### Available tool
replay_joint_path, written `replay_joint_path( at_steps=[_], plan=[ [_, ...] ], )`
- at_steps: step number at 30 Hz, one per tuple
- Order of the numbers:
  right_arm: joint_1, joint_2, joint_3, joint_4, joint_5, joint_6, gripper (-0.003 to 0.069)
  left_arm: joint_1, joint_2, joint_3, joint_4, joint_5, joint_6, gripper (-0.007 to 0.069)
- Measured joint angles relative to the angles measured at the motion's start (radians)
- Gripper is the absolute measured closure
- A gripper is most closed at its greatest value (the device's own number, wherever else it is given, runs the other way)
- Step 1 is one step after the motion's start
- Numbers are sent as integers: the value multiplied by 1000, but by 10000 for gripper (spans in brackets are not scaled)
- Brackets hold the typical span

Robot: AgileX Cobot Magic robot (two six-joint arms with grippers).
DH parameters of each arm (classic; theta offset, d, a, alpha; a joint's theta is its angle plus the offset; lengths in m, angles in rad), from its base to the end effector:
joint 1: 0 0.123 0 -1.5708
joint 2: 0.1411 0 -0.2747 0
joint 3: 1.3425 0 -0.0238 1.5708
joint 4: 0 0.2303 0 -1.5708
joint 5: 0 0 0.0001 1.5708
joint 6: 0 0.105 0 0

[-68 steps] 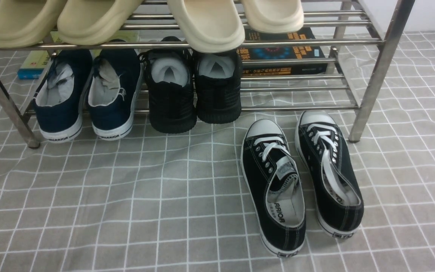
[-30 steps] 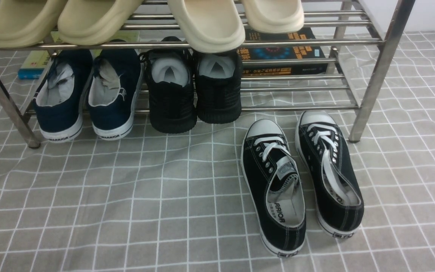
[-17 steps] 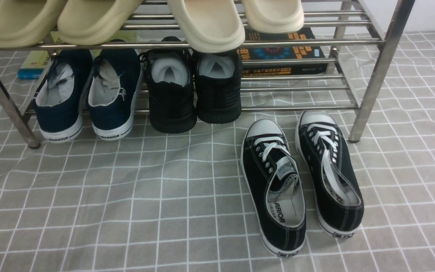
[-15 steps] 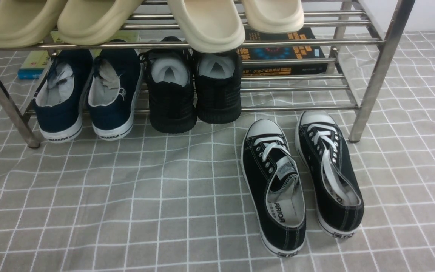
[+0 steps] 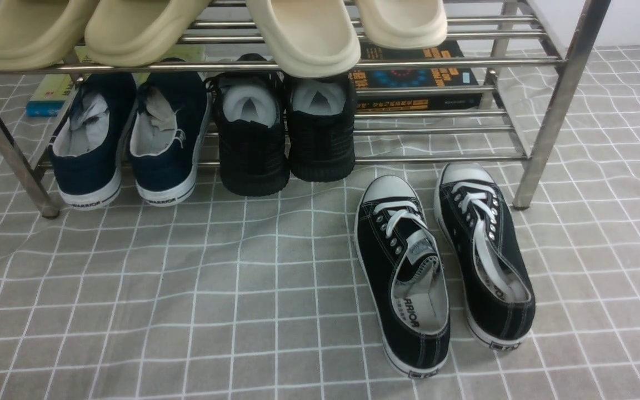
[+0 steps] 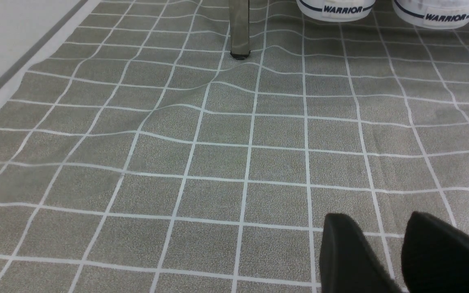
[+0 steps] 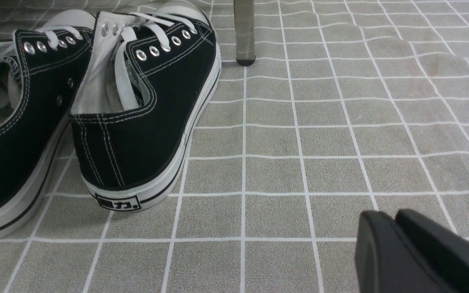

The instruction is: Take the shoes off the shelf with your hand from the grey coffee tablecloth.

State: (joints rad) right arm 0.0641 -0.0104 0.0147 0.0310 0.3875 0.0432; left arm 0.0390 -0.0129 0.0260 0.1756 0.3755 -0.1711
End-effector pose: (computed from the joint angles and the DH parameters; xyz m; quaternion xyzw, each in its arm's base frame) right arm 0.0551 0.0048 0.1700 -0.0003 0.8061 0.0449 0.5900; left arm 0.0553 0.0089 0.1682 -0.0377 0.8026 0.0351 0.5943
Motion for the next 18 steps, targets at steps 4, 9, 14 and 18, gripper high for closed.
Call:
replay_joint_path(
  at_steps=[4,9,14,18],
  plan=[
    [0,0,0,0,0,0,586,0,0,0,0,0,0,385],
    [0,0,0,0,0,0,585,0,0,0,1,0,0,385],
    [0,0,0,0,0,0,582,0,0,0,1,0,0,385],
    [0,0,0,0,0,0,578,0,0,0,1,0,0,385]
  ],
)
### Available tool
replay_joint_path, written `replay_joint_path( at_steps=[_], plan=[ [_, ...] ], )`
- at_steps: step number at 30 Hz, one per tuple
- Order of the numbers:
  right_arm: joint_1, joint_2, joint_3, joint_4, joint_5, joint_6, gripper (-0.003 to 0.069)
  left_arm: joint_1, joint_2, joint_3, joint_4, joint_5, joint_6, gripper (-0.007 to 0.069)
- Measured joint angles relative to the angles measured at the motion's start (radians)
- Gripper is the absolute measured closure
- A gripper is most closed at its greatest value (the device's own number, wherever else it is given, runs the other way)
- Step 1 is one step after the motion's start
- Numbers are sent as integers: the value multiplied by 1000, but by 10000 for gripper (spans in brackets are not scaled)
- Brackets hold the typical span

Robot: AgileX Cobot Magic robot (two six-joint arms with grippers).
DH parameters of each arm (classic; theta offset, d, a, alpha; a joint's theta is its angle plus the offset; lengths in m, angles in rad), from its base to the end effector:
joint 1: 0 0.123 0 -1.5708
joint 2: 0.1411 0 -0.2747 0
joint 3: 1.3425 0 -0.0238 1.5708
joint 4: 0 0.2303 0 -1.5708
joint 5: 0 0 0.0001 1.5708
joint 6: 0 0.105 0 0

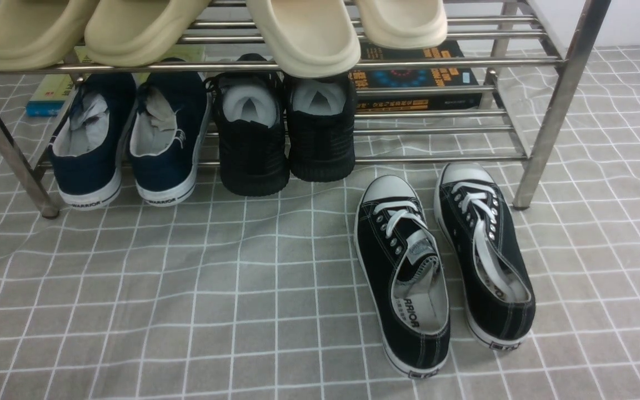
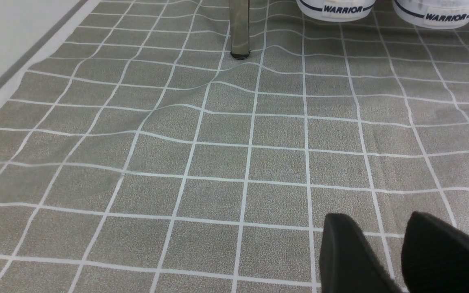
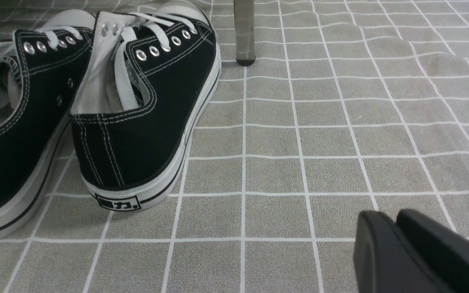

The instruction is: Take the shoes off the shelf with your hand from the grey coffee tablecloth.

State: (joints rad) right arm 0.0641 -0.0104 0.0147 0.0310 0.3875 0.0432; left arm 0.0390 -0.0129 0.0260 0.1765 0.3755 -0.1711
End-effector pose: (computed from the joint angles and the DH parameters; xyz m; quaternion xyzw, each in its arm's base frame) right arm 0.0551 0.0048 0.1700 -0.0003 0.8061 0.0449 0.5900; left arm 0.0553 0.0089 0.1682 -0.0375 0.8026 0.0355 0.5943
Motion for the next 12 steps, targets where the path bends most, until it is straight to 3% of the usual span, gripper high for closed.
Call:
replay_joint_path(
  at_steps=[12],
  plan=[
    [0,0,0,0,0,0,564,0,0,0,0,0,0,385]
  ],
)
